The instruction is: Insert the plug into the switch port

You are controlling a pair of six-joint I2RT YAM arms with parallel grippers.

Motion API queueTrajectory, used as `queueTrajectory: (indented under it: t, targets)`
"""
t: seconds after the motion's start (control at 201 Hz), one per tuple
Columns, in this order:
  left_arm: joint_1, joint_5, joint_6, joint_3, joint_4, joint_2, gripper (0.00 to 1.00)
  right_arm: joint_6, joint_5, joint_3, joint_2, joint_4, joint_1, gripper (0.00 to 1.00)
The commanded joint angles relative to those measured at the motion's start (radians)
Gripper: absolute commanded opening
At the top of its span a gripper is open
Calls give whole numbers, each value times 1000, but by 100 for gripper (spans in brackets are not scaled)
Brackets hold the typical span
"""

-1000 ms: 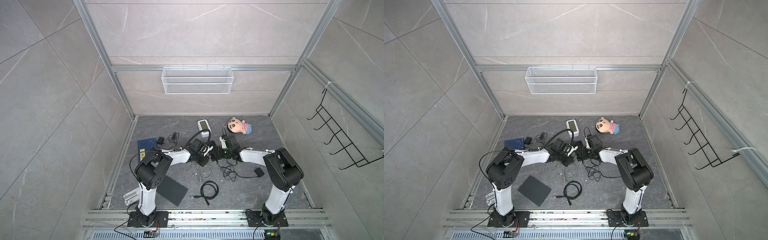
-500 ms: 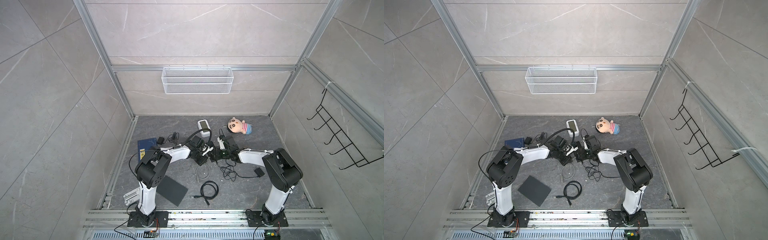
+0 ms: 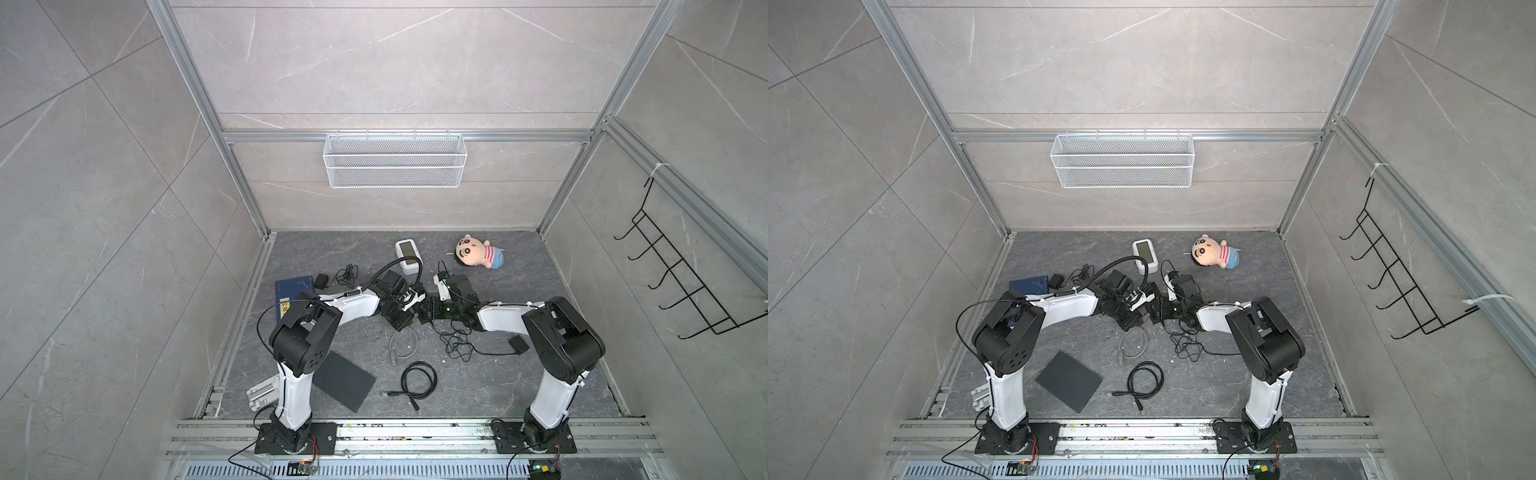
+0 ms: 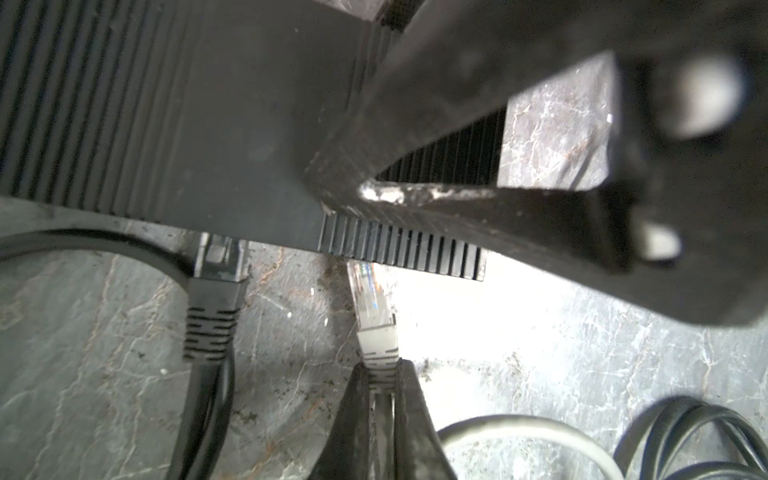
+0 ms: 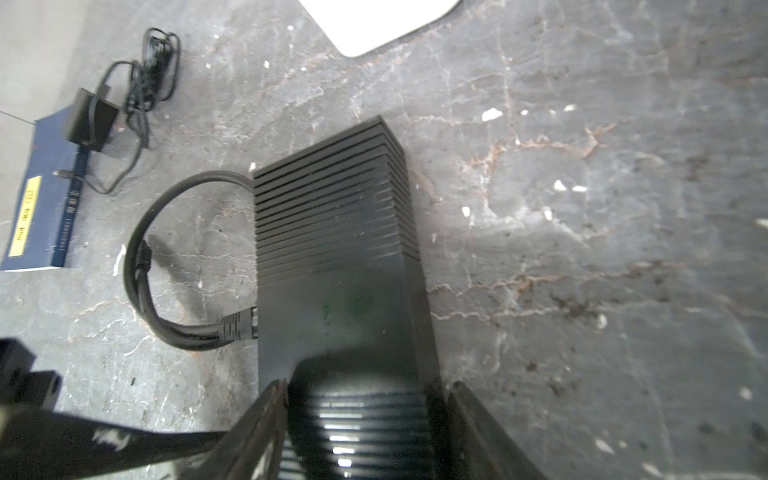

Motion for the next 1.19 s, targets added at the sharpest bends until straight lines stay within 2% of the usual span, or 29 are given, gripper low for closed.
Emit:
queueTrajectory:
  t: [0.0,0.244,0.463,0.961,1.19]
  targets:
    - [-4,60,43,73,81,-17,1,3,-157,-52,16,-9,32,62]
    - [-6,40,77,130,34,-22,1,-24,-92,4,40,-114,66,60]
    - [-7,-2,113,157,-3,-17,1,-37,-86,16,42,-140,81,60]
    - [-25,-33,80,36,186,-22,0,16,-202,13,34,-101,75,60]
    - [-24,-33,58,-27,271,-65,0,7,-176,31,50,-139,74,60]
